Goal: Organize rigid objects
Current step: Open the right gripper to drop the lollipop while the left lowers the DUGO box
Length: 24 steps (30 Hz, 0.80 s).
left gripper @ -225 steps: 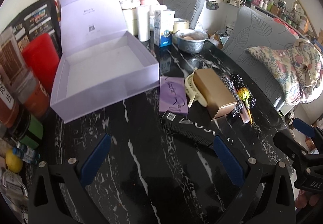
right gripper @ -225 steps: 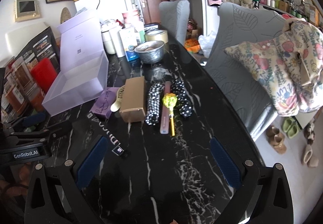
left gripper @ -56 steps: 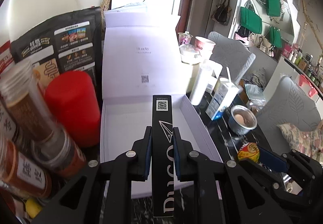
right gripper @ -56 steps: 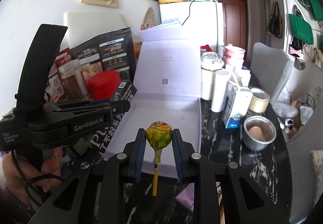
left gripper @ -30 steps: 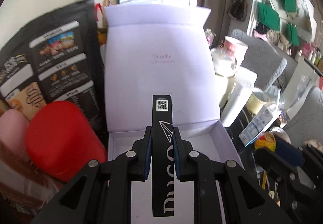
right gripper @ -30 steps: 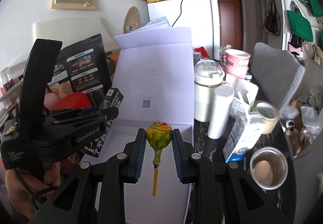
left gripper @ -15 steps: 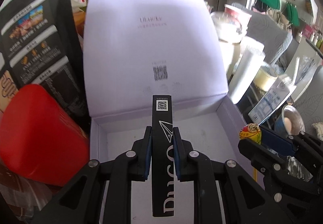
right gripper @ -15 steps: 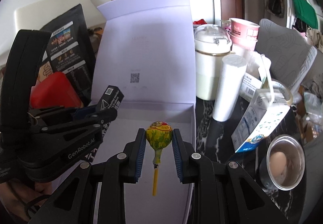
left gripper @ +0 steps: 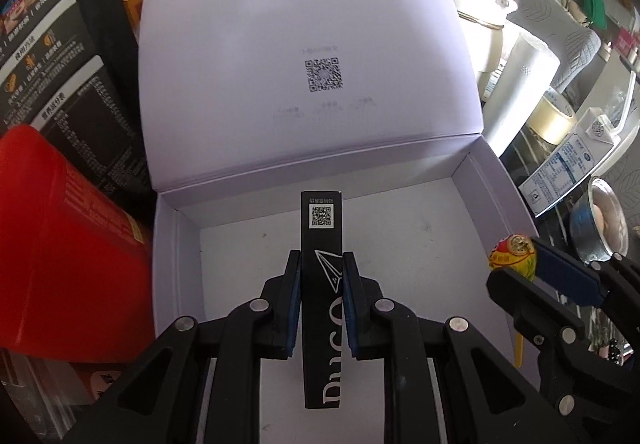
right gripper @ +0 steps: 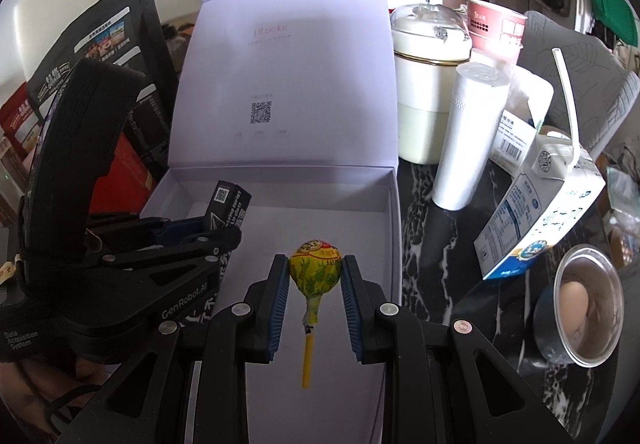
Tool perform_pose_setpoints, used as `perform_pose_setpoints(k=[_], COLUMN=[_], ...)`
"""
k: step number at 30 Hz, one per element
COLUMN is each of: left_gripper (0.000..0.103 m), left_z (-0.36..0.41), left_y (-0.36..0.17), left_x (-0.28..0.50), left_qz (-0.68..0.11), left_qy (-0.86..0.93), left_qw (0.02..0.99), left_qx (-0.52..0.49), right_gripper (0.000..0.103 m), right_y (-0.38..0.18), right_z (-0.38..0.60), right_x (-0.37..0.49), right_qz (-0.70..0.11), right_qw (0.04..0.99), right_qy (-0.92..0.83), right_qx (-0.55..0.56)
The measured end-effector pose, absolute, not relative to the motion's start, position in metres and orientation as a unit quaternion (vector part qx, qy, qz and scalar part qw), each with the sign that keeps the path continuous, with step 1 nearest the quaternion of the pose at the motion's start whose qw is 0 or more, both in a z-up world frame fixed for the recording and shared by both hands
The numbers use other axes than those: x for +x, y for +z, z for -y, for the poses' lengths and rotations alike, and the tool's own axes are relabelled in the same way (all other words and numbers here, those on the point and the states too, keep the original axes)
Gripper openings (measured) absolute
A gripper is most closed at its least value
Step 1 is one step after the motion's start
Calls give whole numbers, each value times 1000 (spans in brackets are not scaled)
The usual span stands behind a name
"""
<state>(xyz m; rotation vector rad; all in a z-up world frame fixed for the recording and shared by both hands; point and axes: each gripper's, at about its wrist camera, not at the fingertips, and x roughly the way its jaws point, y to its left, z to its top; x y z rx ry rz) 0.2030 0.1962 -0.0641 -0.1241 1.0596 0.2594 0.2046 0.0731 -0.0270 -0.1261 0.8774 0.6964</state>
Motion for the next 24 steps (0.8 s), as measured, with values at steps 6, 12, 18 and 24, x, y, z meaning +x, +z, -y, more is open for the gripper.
perform_pose_setpoints(k=[6,12,18,24], left_gripper=[18,18,19,19], left_z=[-193,-189,-190,-194], left_y=[-69,-66,-57,-44], left_x=[210,209,204,195], left_qz=[-522,-527,-523,-512], left_qy=[127,133,136,136], left_qw=[841,838,840,846], left_qx=[-65,-58,-56,-64], right_gripper=[42,46,46,46], right_y=[-27,-25,-19,-12], right_z=[-72,-65,-59,-50], right_x=[205,206,204,198], right_qz=[-418,-419,-413,-409], right_qw=[847,851,856,861], right_qy=[323,314,308,298], right_qx=[-57,-52,-51,-43])
